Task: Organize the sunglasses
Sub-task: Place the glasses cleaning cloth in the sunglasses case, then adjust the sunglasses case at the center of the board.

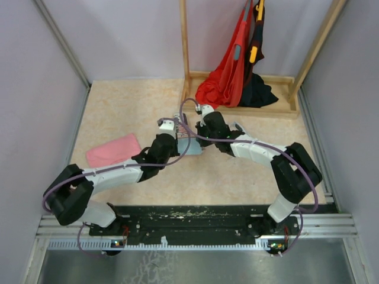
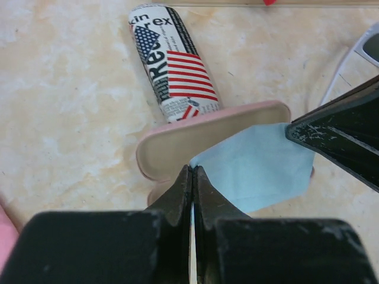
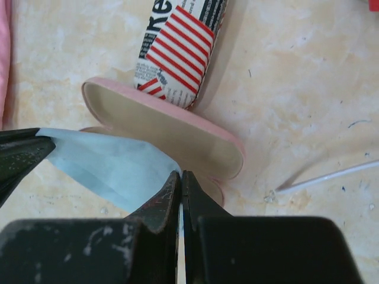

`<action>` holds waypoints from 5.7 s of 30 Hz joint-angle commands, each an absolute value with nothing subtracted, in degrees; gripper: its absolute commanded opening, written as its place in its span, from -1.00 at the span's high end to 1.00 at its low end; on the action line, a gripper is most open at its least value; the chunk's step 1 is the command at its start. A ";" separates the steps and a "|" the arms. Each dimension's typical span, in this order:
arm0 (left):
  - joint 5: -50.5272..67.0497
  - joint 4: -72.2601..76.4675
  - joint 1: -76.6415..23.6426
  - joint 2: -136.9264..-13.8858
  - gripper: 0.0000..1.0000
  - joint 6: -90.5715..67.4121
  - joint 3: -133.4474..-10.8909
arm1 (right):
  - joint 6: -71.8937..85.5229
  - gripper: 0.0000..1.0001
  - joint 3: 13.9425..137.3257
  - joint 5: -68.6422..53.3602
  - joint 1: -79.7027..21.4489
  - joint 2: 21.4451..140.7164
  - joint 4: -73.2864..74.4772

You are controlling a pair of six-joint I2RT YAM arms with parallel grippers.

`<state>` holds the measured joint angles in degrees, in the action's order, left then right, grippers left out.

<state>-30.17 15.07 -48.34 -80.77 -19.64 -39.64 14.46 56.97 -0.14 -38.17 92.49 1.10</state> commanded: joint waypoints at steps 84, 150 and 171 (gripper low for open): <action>-27.91 34.36 -41.13 -97.08 0.87 -13.58 -38.12 | 11.83 1.00 54.01 2.07 -35.42 102.50 -24.16; -25.51 -12.30 -41.04 -59.15 -0.14 -39.33 -27.70 | 5.40 0.20 91.27 2.47 -34.28 117.86 25.43; -25.74 -11.78 -41.04 -58.99 -0.15 -38.33 -27.67 | 12.60 0.24 72.30 -5.79 -37.45 102.89 21.97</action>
